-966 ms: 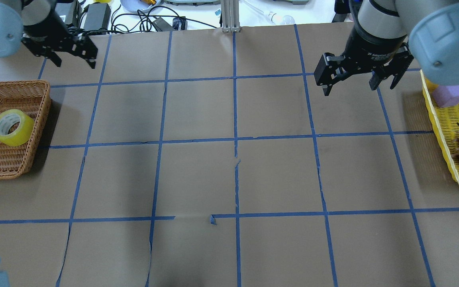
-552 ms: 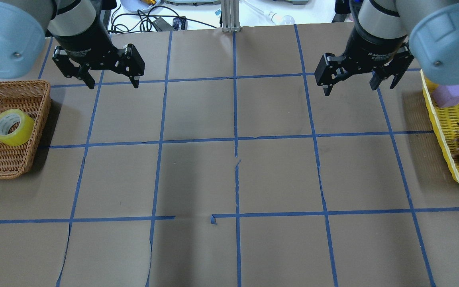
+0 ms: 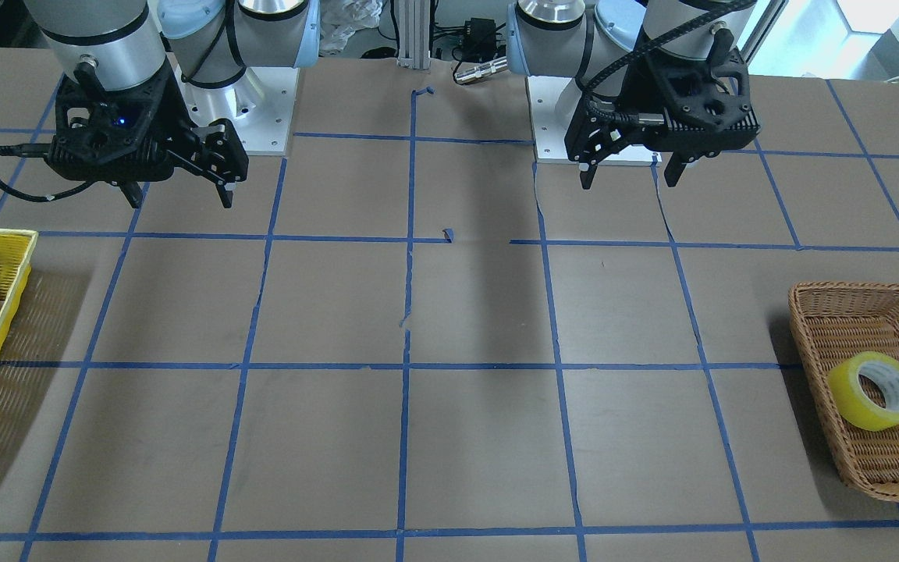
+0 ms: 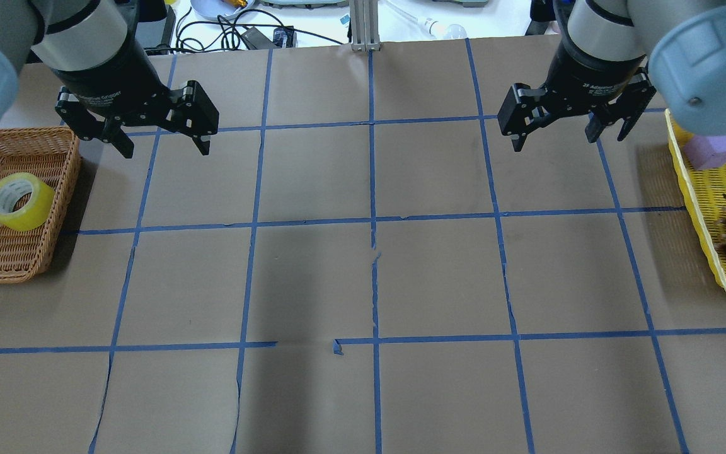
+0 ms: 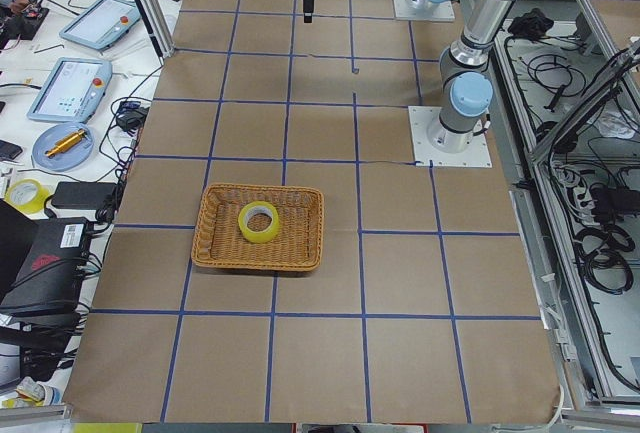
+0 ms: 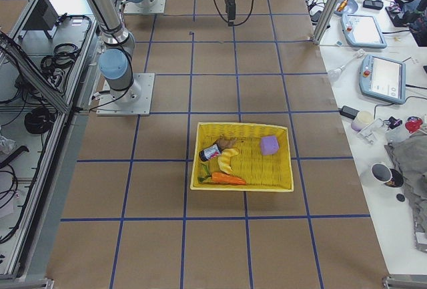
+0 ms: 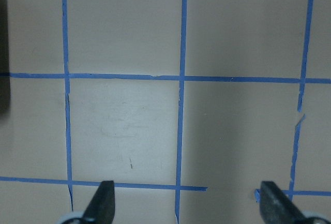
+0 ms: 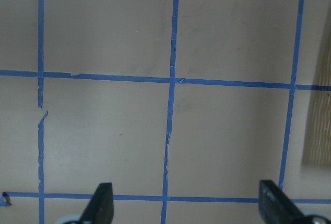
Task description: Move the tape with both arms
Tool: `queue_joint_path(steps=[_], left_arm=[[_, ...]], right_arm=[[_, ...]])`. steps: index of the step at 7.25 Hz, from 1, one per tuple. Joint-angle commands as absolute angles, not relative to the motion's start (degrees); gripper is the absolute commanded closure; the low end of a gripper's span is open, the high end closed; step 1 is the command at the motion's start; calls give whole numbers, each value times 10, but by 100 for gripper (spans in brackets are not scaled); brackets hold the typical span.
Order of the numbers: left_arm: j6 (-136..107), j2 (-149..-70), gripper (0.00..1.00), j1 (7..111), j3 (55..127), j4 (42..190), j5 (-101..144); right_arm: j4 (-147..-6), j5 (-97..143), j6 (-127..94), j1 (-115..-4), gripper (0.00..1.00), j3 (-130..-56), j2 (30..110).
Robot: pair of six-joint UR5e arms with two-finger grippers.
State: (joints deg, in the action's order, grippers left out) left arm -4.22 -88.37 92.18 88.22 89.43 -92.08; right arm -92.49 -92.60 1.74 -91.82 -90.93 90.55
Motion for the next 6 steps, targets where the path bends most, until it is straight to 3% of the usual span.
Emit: queue_joint_path(steps=[1, 6], left_arm=[[-41, -888, 2, 924, 891, 843, -900], [-41, -882, 0, 925, 890, 844, -902]], right_arm=[[-924, -926, 19, -919, 0, -909, 905], [-929, -926, 18, -920, 0, -909, 904]])
